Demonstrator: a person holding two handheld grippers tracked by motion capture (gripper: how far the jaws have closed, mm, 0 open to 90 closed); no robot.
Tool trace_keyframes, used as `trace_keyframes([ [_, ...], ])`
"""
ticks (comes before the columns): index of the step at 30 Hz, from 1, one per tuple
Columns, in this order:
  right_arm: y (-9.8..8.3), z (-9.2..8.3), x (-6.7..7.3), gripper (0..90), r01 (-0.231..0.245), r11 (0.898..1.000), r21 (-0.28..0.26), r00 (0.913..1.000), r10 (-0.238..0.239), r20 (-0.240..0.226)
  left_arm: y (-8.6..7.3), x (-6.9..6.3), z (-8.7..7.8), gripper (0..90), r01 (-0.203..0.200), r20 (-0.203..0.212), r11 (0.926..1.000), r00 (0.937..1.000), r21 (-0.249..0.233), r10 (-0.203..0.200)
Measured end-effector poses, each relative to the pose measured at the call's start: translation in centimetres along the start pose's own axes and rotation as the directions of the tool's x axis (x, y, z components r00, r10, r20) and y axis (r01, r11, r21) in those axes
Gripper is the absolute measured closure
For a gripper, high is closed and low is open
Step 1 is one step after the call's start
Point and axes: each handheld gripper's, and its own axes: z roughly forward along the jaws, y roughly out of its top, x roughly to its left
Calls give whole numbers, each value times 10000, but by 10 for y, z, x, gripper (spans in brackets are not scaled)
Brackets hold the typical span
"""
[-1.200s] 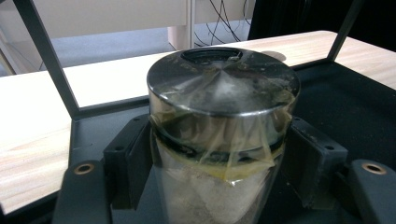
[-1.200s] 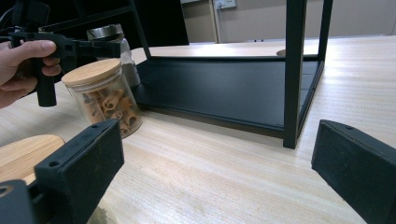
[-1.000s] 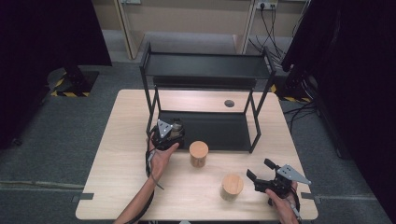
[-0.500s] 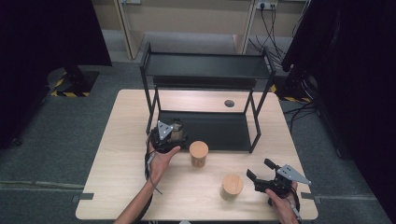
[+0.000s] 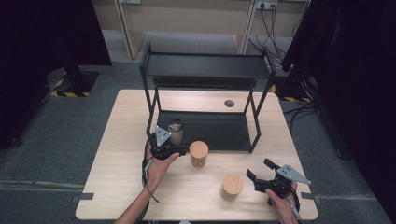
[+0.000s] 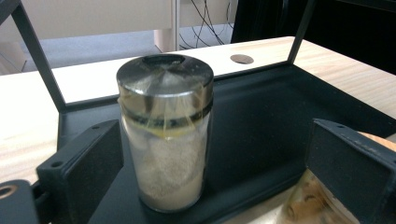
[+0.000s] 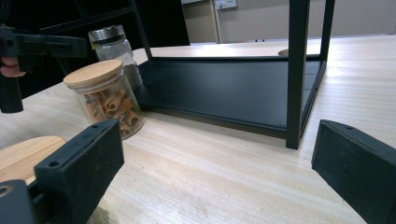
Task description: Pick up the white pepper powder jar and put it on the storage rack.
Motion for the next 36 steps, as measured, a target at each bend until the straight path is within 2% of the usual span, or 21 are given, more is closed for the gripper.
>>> trace_keyframes([
  [19, 0, -1, -1, 25, 42, 10000, -32, 10000, -42, 24, -15, -4, -26, 35, -142, 468, 9996, 9988, -240, 153],
  [28, 0, -2, -1, 25, 13, 10000, -67, 10000, -13, 24, -28, -5, -40, 35, -220, 634, 9992, 9977, -321, 240],
  [36, -1, -2, -1, 24, -6, 10000, -47, 10000, 6, 36, -42, -4, -54, 35, -35, 742, 9989, 9972, -461, 69],
])
